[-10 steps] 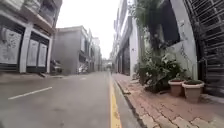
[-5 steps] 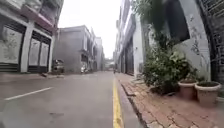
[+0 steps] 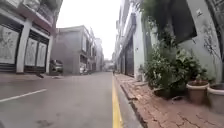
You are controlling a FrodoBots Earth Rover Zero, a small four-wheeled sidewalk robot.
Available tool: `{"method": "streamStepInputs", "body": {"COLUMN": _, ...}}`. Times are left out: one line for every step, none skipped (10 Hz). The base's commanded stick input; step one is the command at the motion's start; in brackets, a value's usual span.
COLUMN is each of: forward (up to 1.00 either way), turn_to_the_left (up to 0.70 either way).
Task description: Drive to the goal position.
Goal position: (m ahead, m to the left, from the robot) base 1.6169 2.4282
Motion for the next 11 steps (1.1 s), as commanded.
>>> {"method": "streamStepInputs", "body": {"forward": 0.47, "turn_to_the_left": 0.01}}
{"method": "streamStepInputs", "body": {"forward": 0.47, "turn_to_the_left": 0.01}}
{"method": "streamStepInputs", "body": {"forward": 0.47, "turn_to_the_left": 0.01}}
{"method": "streamStepInputs", "body": {"forward": 0.47, "turn_to_the_left": 0.01}}
{"method": "streamStepInputs", "body": {"forward": 0.47, "turn_to_the_left": -0.02}}
{"method": "streamStepInputs", "body": {"forward": 0.47, "turn_to_the_left": -0.44}}
{"method": "streamStepInputs", "body": {"forward": 0.47, "turn_to_the_left": -0.46}}
{"method": "streamStepInputs", "body": {"forward": 0.47, "turn_to_the_left": -0.33}}
{"method": "streamStepInputs", "body": {"forward": 0.47, "turn_to_the_left": 0.01}}
{"method": "streamStepInputs", "body": {"forward": 0.47, "turn_to_the_left": 0.01}}
{"method": "streamStepInputs", "body": {"forward": 0.47, "turn_to_the_left": 0.01}}
